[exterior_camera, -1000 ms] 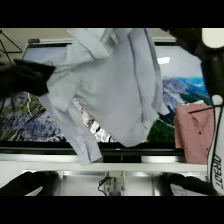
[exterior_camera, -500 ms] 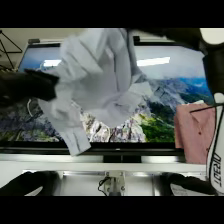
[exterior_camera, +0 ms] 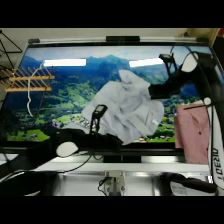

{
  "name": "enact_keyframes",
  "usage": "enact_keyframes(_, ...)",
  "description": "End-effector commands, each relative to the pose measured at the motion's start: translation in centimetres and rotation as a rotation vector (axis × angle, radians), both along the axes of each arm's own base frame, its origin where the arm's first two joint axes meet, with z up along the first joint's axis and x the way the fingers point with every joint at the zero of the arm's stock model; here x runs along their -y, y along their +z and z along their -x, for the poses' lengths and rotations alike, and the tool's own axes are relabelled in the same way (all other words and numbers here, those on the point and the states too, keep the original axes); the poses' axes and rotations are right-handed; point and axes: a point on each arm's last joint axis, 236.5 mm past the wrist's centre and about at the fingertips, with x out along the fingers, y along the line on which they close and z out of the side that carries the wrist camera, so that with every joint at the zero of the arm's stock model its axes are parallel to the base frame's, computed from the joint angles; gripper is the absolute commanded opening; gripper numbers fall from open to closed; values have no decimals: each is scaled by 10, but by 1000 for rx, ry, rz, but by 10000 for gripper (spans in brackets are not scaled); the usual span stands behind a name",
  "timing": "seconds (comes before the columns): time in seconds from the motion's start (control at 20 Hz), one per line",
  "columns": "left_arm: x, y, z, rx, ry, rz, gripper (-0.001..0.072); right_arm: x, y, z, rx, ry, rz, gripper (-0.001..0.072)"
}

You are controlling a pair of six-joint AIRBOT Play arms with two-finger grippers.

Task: Fold the shirts.

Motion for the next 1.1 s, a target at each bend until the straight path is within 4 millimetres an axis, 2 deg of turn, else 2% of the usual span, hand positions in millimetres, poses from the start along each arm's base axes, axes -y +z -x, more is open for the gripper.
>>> enact_keyframes(0.0,21,-26,1,-68,61,44,68,5,-22,17,-84,-49,4,574)
enact_keyframes(0.05,18,-24,-7,-46,59,41,199,8,-16,19,-74,-43,15,574)
enact_keyframes(0.1,13,-22,-15,-39,64,36,496,12,-7,20,-52,-43,30,574)
enact_keyframes(0.15,6,-20,-22,-43,61,20,683,18,3,25,-31,-44,50,574)
enact_keyframes(0.25,-19,-14,-40,-26,2,-39,702,28,19,38,-16,-60,81,574)
enact_keyframes(0.35,-55,-3,-71,-4,-18,-94,702,26,18,59,-28,-107,55,574)
enact_keyframes(0.45,-102,4,-111,5,53,-153,702,3,1,93,-76,-144,-55,580)
enact_keyframes(0.55,-160,-5,-150,26,169,-247,700,-35,-17,130,-147,-174,-237,670)
enact_keyframes(0.6,-190,-13,-164,14,224,-295,697,-52,-22,146,-177,-188,-326,670)
enact_keyframes(0.7,-230,-30,-177,-59,306,-331,696,-73,-36,171,-217,-205,-412,670)
enact_keyframes(0.8,-248,-51,-183,-117,326,-355,696,-84,-59,198,-279,-214,-397,671)
enact_keyframes(0.9,-246,-74,-185,-162,308,-371,695,-89,-82,221,-314,-163,-345,672)
enact_keyframes(1.0,-242,-98,-190,-193,306,-384,694,-84,-103,227,-334,-239,-298,673)
enact_keyframes(1.05,-241,-108,-193,-203,312,-387,694,-85,-107,228,-342,-260,-307,673)
